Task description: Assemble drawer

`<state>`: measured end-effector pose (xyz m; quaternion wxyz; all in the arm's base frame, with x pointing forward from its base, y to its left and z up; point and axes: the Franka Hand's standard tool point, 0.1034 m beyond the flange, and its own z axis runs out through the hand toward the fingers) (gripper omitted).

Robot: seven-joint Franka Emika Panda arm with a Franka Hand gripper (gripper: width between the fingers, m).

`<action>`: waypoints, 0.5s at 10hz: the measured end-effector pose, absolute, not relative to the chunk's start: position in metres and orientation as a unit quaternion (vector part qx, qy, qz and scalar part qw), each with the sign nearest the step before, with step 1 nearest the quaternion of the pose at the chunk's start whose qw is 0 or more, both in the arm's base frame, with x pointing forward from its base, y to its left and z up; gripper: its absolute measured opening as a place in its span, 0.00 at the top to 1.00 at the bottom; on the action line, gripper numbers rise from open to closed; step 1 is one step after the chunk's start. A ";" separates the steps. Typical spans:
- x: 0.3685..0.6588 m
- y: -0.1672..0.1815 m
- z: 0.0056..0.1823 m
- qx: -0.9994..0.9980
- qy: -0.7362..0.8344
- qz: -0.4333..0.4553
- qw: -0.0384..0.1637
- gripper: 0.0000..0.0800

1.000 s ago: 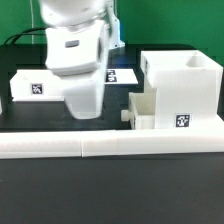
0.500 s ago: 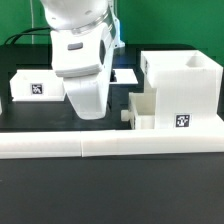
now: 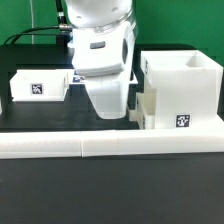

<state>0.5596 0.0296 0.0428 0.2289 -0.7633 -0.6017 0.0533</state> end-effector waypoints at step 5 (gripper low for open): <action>0.553 0.000 0.037 -0.768 -0.598 0.052 0.222 0.19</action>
Offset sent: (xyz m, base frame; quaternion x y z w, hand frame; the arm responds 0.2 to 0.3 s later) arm -0.0172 -0.0415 -0.0043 -0.0090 -0.0268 -0.0303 0.9991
